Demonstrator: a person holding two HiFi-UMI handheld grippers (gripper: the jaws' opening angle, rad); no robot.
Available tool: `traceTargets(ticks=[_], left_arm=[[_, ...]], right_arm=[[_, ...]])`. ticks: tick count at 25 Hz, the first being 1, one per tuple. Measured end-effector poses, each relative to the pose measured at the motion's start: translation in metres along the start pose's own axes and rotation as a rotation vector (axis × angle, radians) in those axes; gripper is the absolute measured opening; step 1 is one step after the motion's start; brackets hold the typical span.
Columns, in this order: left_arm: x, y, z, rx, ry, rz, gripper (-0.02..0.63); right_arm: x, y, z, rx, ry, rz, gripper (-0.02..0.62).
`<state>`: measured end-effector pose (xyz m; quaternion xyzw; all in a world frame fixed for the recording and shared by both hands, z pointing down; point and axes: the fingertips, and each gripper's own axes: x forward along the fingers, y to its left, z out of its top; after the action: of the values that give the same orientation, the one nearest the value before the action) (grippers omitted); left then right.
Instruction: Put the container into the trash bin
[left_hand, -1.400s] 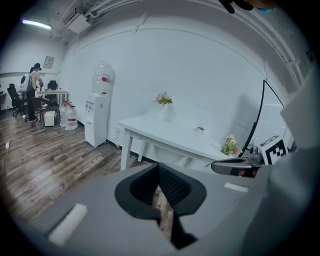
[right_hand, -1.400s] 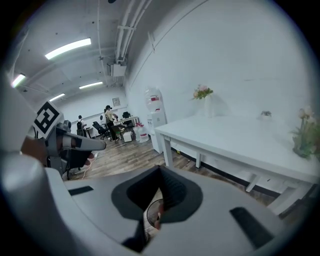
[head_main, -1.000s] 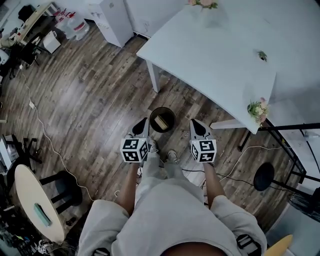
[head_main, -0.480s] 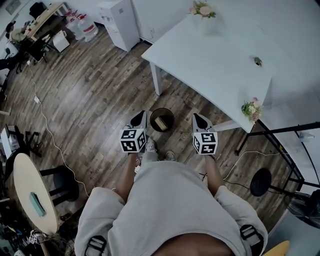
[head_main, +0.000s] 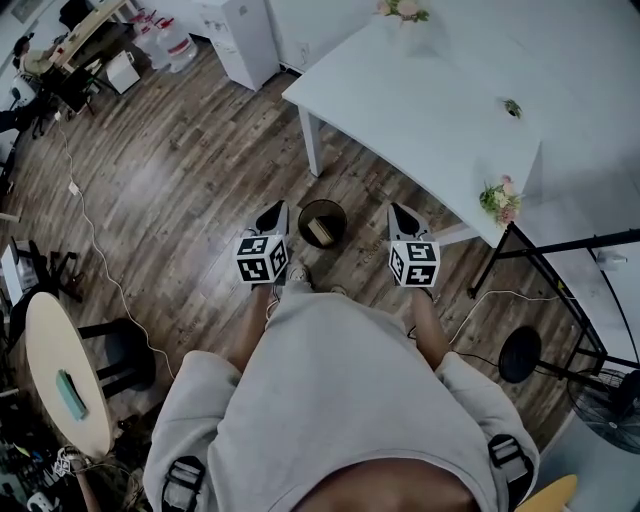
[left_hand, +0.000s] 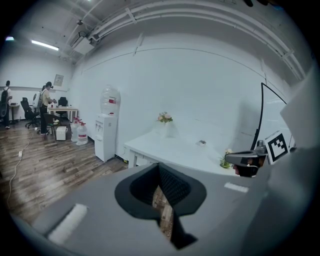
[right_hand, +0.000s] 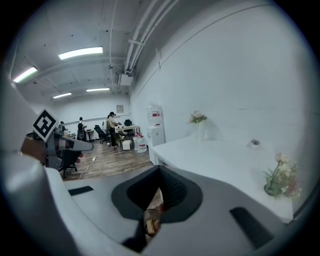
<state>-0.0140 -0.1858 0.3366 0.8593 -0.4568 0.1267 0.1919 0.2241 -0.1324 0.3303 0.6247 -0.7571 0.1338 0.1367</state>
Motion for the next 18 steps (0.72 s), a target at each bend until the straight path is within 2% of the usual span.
traceTargets(ticks=[18], left_arm=[[0.0049,-0.0055,-0.0018,0.008,0.004,-0.011,0.011]], right_arm=[[-0.0023,0.0004,-0.0023,-0.016,0.011,0.003,0.014]])
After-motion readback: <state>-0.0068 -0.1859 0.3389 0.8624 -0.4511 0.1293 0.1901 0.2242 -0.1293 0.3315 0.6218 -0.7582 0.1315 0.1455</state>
